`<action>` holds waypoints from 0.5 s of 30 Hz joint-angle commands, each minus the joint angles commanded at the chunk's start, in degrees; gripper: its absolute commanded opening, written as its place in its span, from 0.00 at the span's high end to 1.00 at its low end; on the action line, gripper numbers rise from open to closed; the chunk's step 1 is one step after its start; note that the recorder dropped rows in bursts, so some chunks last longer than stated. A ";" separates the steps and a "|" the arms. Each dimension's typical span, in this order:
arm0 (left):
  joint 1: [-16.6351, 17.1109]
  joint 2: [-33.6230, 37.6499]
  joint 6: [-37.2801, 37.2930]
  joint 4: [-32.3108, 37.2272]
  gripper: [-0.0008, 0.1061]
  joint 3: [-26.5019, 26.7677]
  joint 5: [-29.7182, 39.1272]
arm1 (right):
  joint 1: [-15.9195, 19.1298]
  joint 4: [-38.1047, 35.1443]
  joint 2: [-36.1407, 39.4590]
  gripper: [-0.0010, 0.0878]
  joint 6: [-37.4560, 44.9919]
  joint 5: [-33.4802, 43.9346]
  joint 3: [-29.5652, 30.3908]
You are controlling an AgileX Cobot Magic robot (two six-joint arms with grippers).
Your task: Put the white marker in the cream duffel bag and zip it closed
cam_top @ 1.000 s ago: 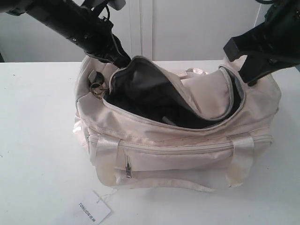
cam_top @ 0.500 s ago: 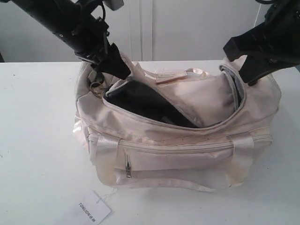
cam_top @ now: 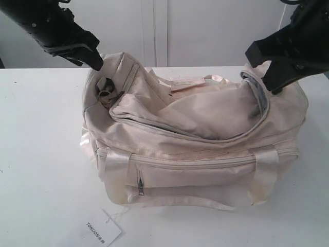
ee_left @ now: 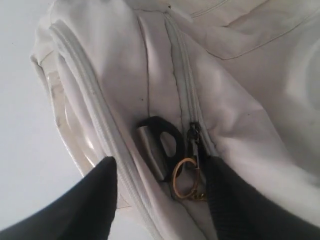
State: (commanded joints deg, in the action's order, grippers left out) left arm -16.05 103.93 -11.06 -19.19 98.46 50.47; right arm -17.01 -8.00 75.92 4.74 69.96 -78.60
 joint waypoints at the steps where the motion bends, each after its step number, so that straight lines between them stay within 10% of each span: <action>1: 0.00 1.01 1.47 0.00 0.45 0.00 -0.45 | 0.00 0.00 0.00 0.99 0.00 0.00 0.00; 15: 0.00 5.25 3.79 -0.43 0.59 -0.62 -2.50 | 0.00 0.00 0.00 0.99 0.00 0.00 0.00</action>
State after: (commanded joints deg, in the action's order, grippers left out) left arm -16.05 109.18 -7.27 -19.62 97.84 47.97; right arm -17.01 -8.00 75.92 4.74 69.96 -78.60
